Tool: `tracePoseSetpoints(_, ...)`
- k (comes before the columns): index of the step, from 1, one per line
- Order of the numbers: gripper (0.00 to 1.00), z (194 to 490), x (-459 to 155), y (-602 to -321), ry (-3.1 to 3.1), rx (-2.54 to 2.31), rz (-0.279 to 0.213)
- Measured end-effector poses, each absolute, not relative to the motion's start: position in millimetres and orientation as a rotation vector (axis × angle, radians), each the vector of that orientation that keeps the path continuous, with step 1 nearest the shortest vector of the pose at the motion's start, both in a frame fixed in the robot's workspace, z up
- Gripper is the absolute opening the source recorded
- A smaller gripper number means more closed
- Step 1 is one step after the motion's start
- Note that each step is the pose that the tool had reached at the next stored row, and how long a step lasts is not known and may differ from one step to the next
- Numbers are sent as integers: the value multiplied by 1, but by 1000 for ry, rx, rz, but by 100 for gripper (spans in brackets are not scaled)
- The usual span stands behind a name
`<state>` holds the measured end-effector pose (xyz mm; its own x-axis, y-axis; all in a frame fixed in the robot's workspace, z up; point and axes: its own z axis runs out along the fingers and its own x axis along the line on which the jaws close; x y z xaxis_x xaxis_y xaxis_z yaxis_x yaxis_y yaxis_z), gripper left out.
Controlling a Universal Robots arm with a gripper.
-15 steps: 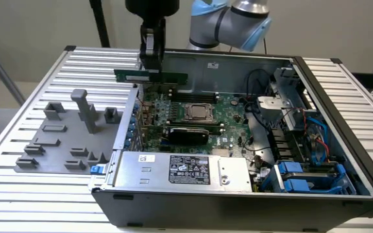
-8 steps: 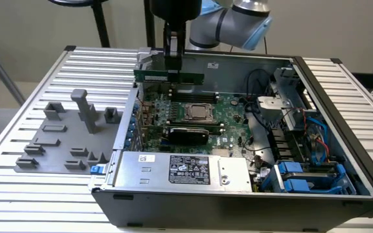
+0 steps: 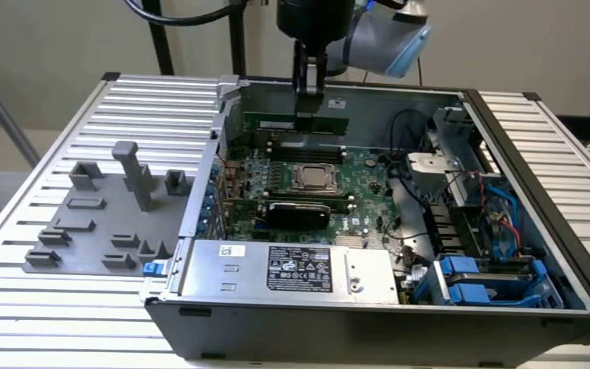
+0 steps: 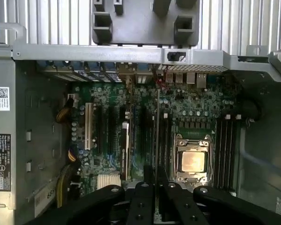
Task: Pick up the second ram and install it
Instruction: 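Insert the second ram into the second slot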
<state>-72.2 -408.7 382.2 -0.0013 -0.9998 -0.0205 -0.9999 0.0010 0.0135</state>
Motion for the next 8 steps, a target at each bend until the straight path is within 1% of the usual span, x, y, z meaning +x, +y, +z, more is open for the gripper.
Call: tracePoseSetpoints(8, 0, 368, -50, -388, 2219, -2216, 38)
